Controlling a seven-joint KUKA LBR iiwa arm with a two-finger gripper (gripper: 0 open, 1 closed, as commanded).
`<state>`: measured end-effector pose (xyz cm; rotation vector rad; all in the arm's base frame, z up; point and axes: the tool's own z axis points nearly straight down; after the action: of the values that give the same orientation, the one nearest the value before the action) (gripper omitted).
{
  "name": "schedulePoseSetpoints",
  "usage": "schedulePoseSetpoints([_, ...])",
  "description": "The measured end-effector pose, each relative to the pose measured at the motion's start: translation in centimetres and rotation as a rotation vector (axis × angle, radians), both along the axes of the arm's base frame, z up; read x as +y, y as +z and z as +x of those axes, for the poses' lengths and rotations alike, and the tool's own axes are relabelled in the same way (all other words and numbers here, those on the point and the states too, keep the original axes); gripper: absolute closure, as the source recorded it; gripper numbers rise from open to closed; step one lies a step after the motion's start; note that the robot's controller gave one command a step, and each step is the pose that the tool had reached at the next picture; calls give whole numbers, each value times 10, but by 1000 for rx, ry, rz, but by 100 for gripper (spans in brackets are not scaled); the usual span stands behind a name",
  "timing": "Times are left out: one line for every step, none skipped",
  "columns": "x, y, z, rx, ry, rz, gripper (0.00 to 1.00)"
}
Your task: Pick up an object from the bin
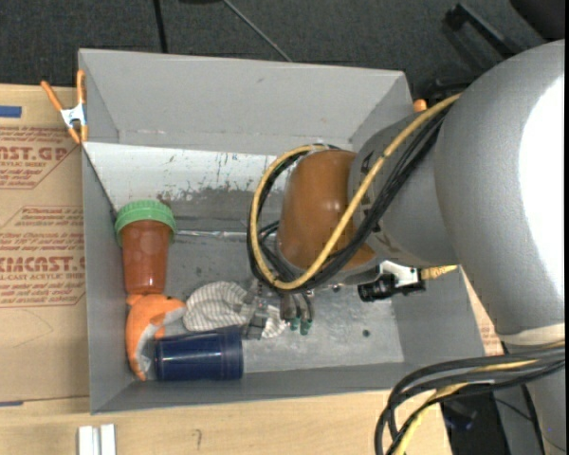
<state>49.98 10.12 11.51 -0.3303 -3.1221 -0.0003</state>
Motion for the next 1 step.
schedulePoseSetpoints([0,12,1,-5,1,1,100])
